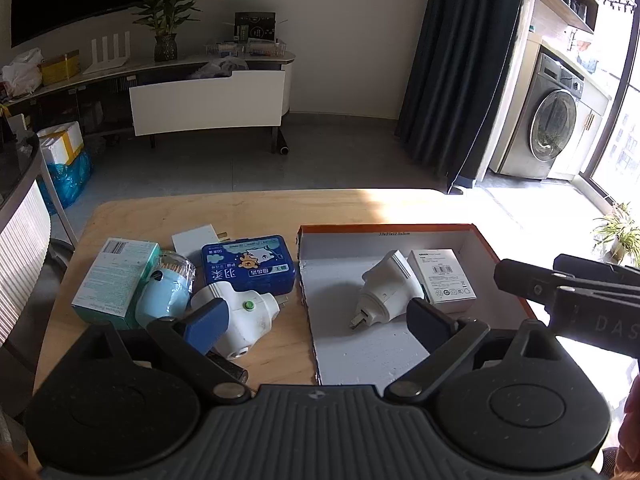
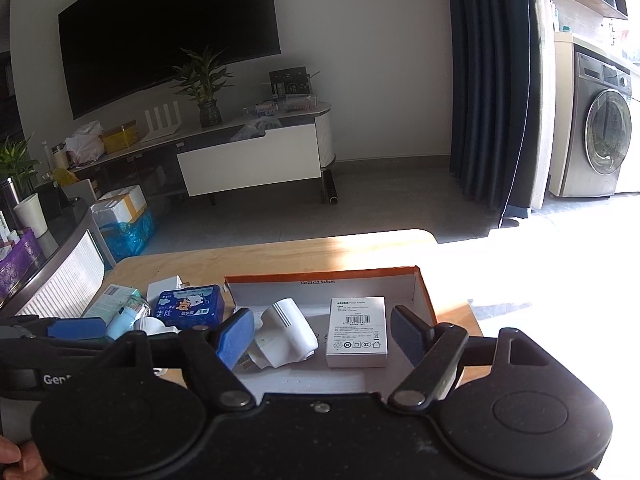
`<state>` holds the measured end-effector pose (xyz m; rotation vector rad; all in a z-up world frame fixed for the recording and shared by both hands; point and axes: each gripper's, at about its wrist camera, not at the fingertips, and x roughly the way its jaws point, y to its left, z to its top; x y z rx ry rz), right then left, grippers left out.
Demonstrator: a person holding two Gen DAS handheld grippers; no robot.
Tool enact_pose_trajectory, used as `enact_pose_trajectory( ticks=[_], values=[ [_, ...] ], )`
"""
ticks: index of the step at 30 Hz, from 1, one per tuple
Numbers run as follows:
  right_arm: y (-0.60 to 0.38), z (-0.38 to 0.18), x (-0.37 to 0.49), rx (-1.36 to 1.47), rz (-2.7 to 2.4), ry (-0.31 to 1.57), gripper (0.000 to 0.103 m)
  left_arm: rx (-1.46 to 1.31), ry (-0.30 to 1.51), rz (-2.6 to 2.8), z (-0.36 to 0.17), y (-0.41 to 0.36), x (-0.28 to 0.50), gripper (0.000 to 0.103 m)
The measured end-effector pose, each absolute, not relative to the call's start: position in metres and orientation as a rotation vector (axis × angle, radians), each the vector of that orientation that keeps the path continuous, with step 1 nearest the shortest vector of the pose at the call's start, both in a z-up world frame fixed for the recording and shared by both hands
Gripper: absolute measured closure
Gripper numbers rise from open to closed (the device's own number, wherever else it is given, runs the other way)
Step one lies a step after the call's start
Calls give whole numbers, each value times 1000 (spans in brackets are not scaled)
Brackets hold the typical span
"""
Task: Organize rigid objects
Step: 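Move both open tools back toward the remaining items on the table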
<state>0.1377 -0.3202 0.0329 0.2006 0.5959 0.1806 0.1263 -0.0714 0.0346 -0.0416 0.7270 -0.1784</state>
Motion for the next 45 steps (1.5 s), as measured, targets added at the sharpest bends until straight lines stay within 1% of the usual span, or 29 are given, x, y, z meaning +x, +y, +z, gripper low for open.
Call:
enact_pose_trajectory(
  ticks=[26,45],
  values=[
    [-267,34,130,151,293,624,13,-97,726,-98,30,-23,105,5],
    [-231,22,129,128,371,677,13,-147,742,-64,15,16,92,5]
  ],
)
